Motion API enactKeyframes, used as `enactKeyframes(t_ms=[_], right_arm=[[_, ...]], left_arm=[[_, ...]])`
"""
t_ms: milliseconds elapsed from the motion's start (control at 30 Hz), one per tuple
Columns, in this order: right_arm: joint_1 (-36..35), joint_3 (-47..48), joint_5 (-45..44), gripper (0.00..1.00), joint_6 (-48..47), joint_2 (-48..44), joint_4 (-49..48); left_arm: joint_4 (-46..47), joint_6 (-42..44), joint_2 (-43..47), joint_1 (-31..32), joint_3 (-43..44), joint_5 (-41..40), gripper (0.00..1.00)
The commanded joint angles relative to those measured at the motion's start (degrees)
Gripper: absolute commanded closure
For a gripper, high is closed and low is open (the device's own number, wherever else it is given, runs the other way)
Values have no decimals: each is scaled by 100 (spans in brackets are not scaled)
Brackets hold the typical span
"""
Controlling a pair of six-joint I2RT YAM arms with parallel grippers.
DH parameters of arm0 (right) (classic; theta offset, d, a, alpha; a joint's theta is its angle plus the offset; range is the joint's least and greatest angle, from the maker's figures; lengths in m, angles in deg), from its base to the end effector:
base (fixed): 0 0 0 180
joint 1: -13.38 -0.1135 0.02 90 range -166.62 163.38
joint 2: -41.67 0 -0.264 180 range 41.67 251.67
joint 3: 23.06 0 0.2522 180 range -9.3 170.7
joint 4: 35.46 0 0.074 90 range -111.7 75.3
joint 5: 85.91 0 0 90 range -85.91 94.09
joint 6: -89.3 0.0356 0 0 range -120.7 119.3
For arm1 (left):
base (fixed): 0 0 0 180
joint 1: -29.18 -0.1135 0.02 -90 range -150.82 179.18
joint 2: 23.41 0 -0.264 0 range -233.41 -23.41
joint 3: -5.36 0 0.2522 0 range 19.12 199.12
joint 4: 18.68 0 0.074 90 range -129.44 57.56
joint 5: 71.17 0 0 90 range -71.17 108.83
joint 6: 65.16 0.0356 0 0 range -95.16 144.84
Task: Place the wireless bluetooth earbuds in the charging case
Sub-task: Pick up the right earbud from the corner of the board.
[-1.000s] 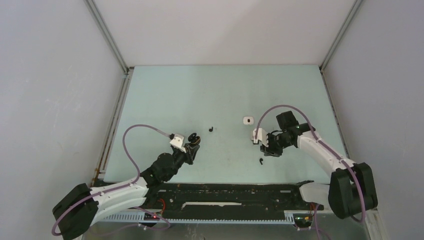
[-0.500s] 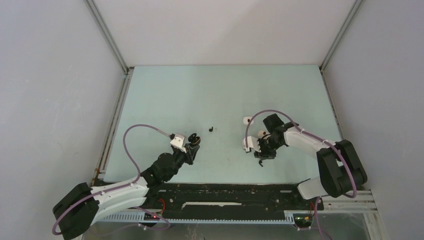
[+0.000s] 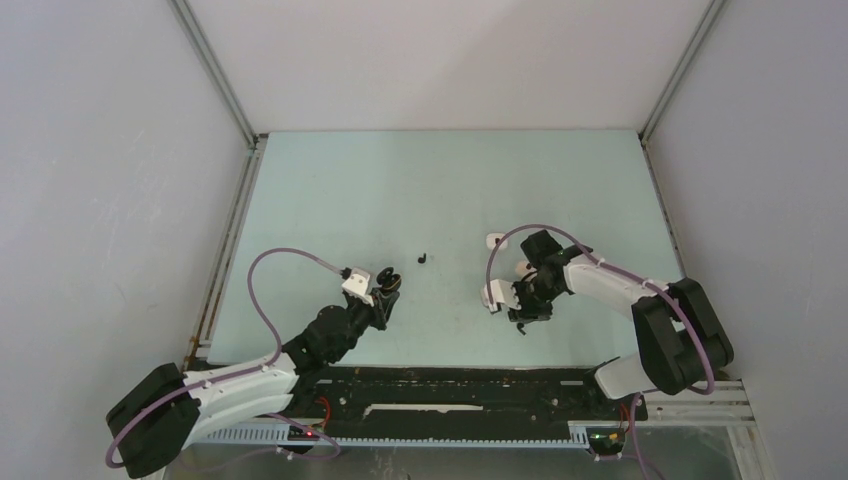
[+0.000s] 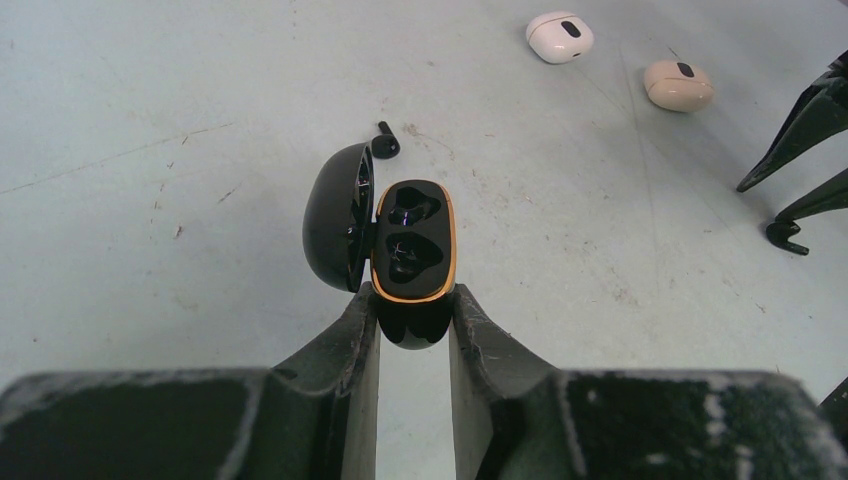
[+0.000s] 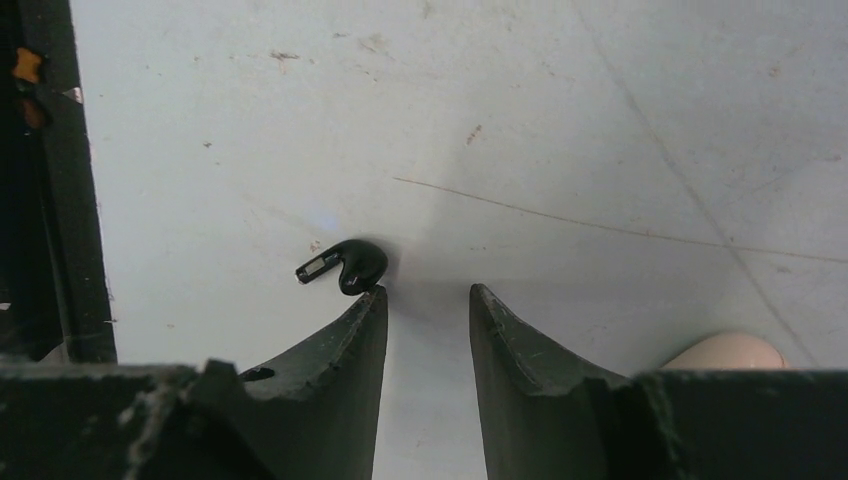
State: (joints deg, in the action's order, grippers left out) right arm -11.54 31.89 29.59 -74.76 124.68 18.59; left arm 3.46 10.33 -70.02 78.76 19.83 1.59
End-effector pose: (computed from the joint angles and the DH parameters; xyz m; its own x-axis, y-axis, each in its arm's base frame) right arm 0.1976 0.1087 0.1518 0.1705 -0.8778 -0.4477 -0.9829 -0.1834 -0.0149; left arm 0.1108 -0.1139 0.1524 -0.2438 -0.0828 -0.9663 0.4925 0.8477 -0.1969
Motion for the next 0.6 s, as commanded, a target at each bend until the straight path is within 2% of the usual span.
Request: enactKeyframes(t_ms=[0,567], right_arm=[[-251,3,-238,61,-138,77,351],[-637,3,-212,60,-8,269,749]], left_arm=[[251,141,-7,-25,193,79,96],[251,149,27,-27,175,96,96]])
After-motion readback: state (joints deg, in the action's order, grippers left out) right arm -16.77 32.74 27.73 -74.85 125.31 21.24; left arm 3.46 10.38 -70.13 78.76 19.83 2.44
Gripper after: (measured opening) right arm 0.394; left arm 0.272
